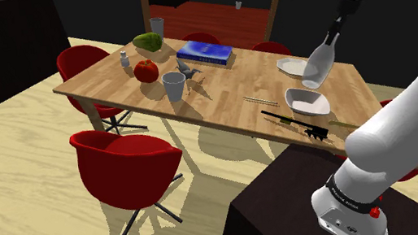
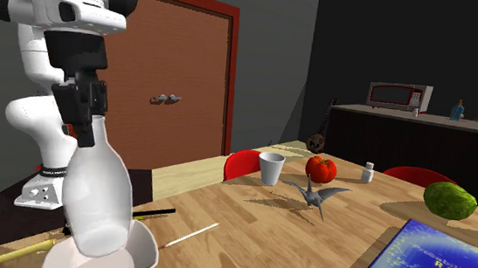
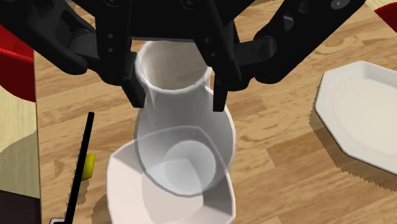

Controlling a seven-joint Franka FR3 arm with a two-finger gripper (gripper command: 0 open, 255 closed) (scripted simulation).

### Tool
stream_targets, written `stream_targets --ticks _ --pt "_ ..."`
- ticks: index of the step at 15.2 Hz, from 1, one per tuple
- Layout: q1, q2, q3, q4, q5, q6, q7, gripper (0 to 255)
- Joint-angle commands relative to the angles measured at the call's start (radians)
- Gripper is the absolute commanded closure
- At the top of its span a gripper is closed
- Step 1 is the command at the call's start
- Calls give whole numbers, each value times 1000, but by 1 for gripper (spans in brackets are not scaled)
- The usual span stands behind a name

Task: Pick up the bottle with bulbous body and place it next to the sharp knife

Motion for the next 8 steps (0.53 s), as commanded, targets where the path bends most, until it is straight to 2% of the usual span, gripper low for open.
stream_targets --ticks 1,8 --pt "-25 34 -34 32 18 -3 -66 255" --pt "-125 171 -127 173 104 -42 -273 255"
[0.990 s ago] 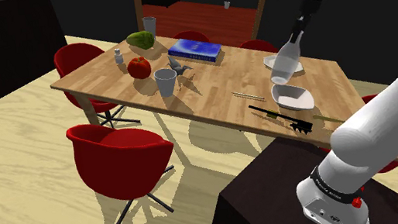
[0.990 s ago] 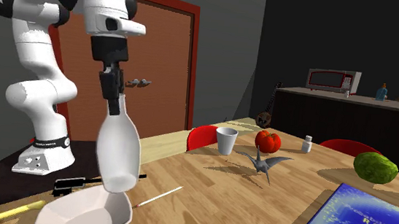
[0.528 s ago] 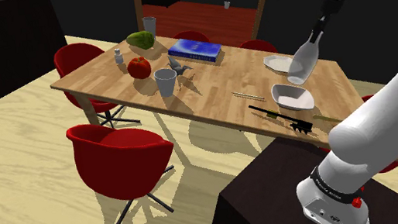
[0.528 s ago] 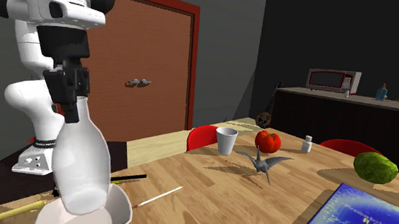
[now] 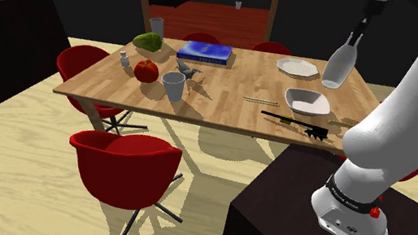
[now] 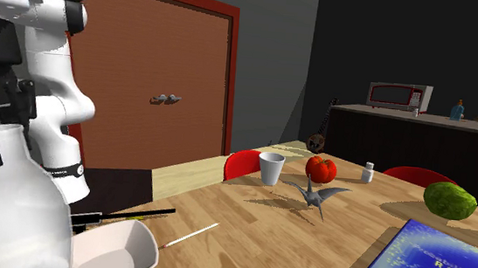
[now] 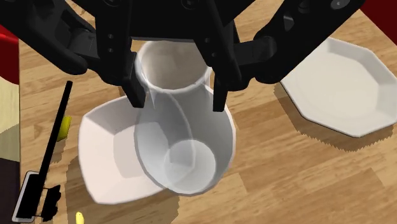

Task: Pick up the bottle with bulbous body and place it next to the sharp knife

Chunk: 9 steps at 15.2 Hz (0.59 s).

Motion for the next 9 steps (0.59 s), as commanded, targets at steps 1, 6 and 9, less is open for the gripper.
stream_targets --ticks 1,6,9 --pt "-37 61 -26 62 40 -17 -69 255" --pt "-151 204 -63 218 136 -73 -215 255" --pt "-164 219 -62 208 146 -53 -230 255"
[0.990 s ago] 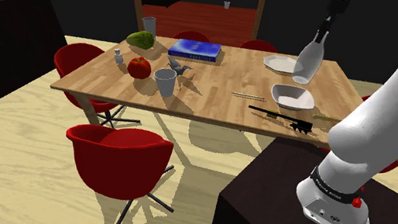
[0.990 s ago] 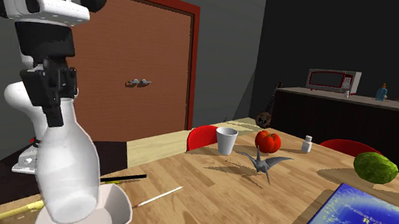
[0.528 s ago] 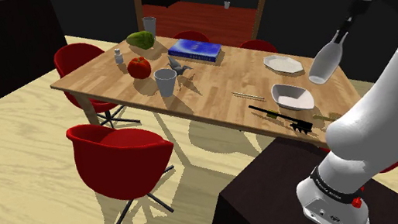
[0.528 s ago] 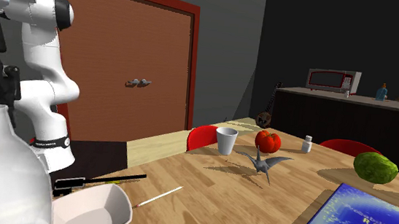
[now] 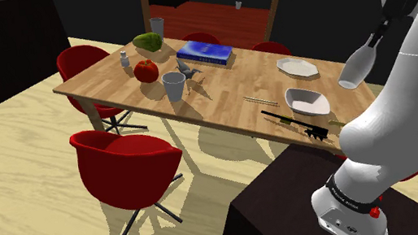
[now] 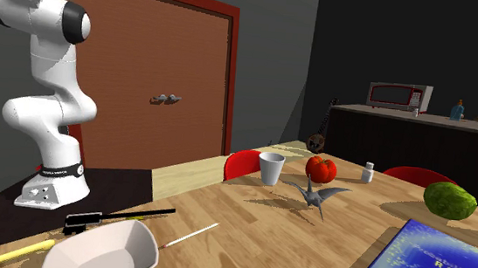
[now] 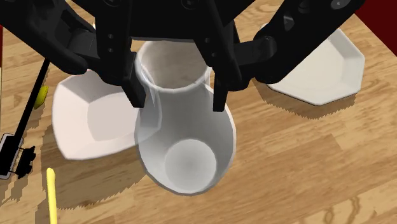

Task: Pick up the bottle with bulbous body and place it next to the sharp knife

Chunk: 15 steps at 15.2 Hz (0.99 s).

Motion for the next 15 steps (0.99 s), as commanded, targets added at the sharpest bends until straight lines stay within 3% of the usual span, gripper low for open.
stream_targets --ticks 1,15 --pt "0 1 0 -23 2 24 -6 255" --pt "9 24 12 -185 26 201 -31 255"
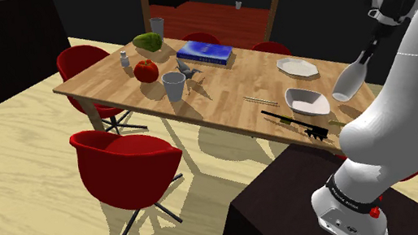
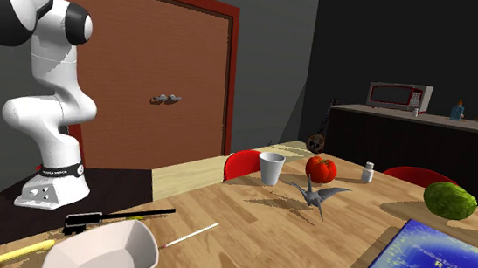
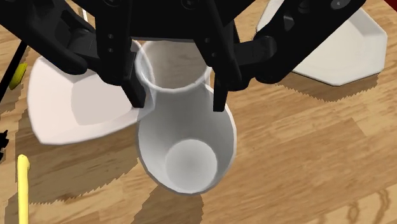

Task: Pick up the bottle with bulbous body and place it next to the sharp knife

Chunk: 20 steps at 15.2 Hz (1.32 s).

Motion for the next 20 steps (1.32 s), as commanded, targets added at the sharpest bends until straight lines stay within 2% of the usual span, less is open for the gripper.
stream_targets --ticks 1,10,11,16,20 --pt "-2 10 3 -17 9 25 -7 255" --pt "-3 18 6 -34 15 48 -12 255" --pt "-3 18 6 -34 15 48 -12 0" --pt "-3 18 6 -34 15 48 -12 0" --pt "-4 -13 -7 57 -12 -66 7 0"
